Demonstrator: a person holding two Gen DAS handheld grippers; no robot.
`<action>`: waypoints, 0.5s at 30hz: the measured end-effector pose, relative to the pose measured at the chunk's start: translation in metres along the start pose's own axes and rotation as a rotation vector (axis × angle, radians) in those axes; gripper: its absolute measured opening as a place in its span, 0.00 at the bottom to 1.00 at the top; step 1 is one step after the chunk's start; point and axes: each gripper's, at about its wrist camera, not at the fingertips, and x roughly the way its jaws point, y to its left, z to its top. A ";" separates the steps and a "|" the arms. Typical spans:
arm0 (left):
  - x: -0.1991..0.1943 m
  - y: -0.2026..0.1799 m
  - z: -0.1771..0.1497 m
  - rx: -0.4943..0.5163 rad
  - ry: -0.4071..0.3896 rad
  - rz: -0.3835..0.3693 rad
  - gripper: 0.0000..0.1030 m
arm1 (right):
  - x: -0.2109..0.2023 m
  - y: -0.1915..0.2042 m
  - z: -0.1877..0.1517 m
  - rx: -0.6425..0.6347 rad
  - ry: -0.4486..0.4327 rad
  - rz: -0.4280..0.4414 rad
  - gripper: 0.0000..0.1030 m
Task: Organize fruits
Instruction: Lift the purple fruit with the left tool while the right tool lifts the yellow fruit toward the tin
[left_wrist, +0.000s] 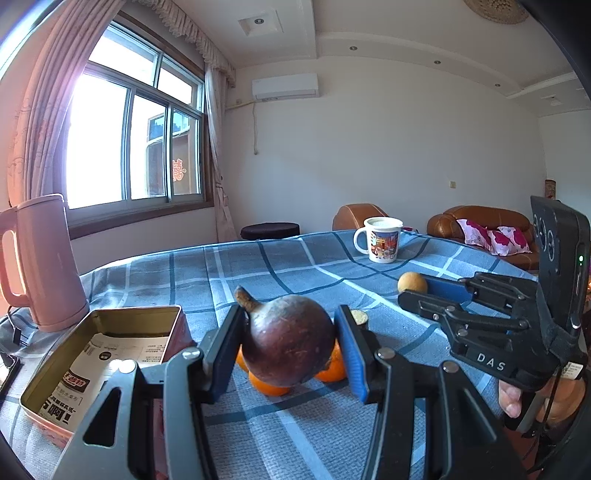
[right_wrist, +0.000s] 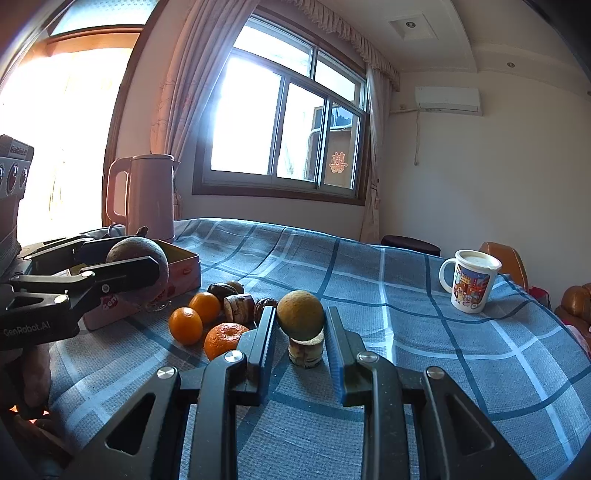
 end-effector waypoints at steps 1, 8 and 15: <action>-0.001 0.000 0.000 0.000 -0.004 0.003 0.51 | -0.002 0.001 0.000 -0.003 -0.011 0.004 0.27; -0.009 0.004 0.007 0.013 -0.039 0.037 0.51 | -0.004 0.003 0.001 0.007 -0.017 0.025 0.27; -0.014 0.011 0.013 0.011 -0.054 0.071 0.51 | -0.004 0.018 0.013 -0.017 -0.027 0.064 0.27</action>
